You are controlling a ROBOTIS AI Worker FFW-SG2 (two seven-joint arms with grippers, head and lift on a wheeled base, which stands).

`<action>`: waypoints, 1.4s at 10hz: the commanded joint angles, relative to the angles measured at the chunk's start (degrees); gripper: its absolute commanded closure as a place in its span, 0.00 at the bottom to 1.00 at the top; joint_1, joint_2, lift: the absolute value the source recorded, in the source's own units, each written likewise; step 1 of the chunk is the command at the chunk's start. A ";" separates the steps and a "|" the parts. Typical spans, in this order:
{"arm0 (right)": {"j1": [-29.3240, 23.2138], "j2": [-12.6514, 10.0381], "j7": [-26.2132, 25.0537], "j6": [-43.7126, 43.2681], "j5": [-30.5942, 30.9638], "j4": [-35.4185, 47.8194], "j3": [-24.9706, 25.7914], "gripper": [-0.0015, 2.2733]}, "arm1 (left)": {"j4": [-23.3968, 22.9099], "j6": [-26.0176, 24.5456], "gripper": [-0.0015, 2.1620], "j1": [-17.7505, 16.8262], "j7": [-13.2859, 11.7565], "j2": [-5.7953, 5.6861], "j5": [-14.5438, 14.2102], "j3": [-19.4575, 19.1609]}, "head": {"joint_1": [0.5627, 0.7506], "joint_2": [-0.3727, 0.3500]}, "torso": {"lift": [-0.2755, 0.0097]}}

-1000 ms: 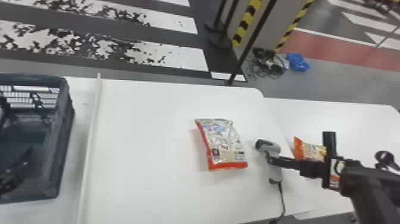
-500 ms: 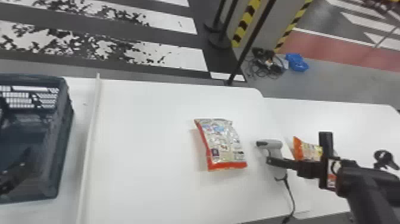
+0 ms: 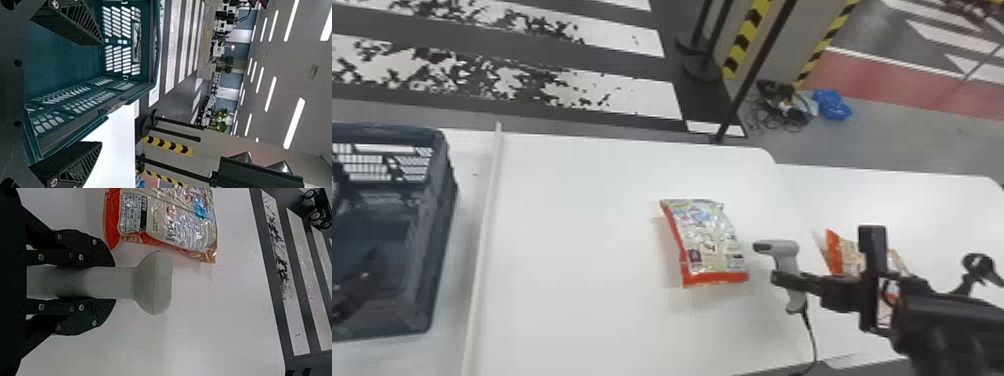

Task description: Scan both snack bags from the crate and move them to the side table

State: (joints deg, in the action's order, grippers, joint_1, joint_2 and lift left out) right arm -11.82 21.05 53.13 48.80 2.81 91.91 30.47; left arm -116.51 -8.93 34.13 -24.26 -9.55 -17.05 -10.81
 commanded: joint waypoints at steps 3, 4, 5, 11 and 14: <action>-2.95 -1.97 -1.10 5.13 0.80 9.61 -1.21 0.99 | -0.04 -0.18 0.04 -0.02 0.00 0.58 0.53 0.00 | 0.70 0.07 | 0.70; -2.95 -1.97 -1.28 5.66 0.88 10.31 -1.91 0.99 | -0.12 -0.18 0.04 -0.02 0.00 0.85 0.62 0.00 | 0.70 0.09 | 0.70; -2.86 -1.97 -1.63 6.18 1.06 11.10 -2.79 0.99 | -0.12 -0.18 0.04 -0.02 0.00 1.02 0.88 0.00 | 0.70 0.10 | 0.70; -0.22 -2.06 -2.33 9.52 4.05 12.77 -8.94 0.99 | -0.30 -0.35 0.04 -0.02 -0.09 1.64 1.14 0.09 | 0.70 0.18 | 0.70; 0.57 -2.33 -2.59 9.52 4.75 12.51 -9.73 0.99 | -0.30 -0.35 0.04 -0.02 -0.09 1.64 1.14 0.00 | 0.70 0.20 | 0.70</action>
State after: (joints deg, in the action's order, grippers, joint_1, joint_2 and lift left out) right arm -11.31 18.74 50.54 58.32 7.48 104.54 20.77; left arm -116.81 -9.28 34.10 -24.35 -7.91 -15.91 -10.77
